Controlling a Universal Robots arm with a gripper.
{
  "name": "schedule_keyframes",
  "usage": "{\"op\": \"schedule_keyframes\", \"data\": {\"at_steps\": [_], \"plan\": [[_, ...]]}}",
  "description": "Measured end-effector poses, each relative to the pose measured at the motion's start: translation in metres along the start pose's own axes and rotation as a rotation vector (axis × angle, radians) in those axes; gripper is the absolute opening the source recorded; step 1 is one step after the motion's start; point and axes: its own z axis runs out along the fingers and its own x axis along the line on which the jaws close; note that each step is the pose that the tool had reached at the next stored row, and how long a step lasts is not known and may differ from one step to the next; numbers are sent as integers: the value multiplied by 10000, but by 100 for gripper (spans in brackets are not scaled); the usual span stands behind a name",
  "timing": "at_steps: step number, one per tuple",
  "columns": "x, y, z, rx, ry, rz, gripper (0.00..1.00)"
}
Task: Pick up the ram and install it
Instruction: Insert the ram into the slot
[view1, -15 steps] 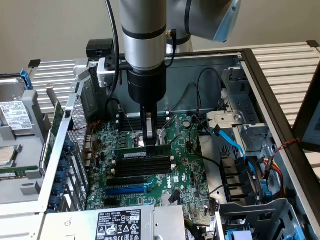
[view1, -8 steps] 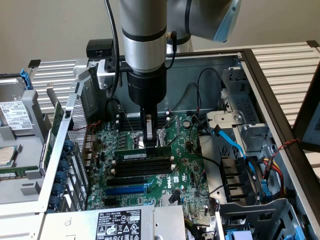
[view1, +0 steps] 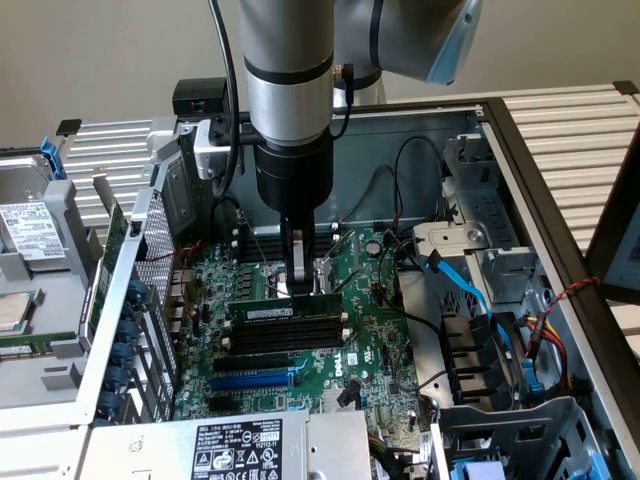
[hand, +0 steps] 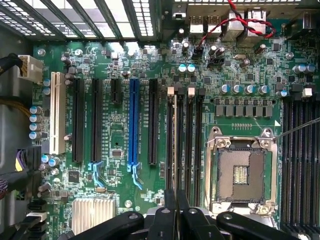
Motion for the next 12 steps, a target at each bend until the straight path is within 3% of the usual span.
{"op": "schedule_keyframes", "data": {"at_steps": [7,12], "plan": [[1,1,7,-143,4,-4,13],[5,-1,9,-147,13,-5,13]]}}
